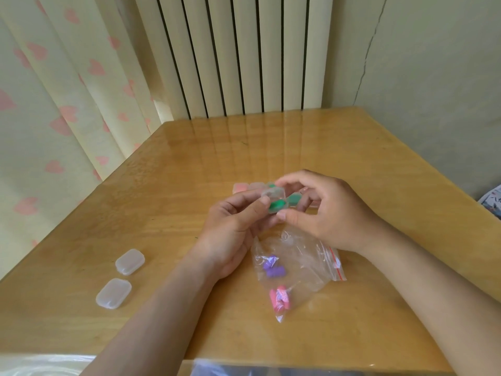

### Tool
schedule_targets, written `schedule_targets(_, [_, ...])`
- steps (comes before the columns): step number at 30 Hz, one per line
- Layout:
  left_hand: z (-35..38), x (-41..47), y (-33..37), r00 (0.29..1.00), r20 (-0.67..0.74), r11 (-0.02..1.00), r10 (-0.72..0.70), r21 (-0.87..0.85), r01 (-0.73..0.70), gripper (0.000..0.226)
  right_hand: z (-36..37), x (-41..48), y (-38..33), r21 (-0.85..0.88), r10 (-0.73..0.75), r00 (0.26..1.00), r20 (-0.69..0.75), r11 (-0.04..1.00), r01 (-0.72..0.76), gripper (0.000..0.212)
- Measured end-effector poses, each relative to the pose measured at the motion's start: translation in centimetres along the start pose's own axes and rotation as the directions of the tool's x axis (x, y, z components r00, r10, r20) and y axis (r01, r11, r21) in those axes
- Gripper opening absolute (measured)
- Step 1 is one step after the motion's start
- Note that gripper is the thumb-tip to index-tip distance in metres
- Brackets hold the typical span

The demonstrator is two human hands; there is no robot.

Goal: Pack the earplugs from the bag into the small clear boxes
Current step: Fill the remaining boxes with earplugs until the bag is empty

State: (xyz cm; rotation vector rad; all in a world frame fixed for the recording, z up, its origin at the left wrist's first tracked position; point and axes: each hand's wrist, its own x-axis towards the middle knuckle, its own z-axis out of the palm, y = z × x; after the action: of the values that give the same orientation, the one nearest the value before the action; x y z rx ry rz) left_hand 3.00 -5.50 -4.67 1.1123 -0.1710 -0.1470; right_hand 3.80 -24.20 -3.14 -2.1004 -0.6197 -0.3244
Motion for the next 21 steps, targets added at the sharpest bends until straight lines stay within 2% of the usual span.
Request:
schedule_targets(3, [-0.03,-0.05,-0.28,0.999,0.01,0.999,0.05,0.016,-0.05,0.03,-0.07,0.01,0.31,0.026,-0.006,0.999,-0.042,1.0,0.007,0.024])
schedule_targets(8, [-0.46,0.03,-0.85,0.987,-0.002,0.975,0.16,0.159,-0.157,0.025,0.0,-0.06,0.38,0.021,-0.025,0.999,-0.034,0.999,0.025,0.019])
schedule_targets(21, [-0.04,-0.27,-0.72,0.989,0.007,0.968,0.151,0.2,-0.149,0.021,0.13,-0.02,0.59,0.028,-0.073,0.997,0.018,0.997,0.072,0.012])
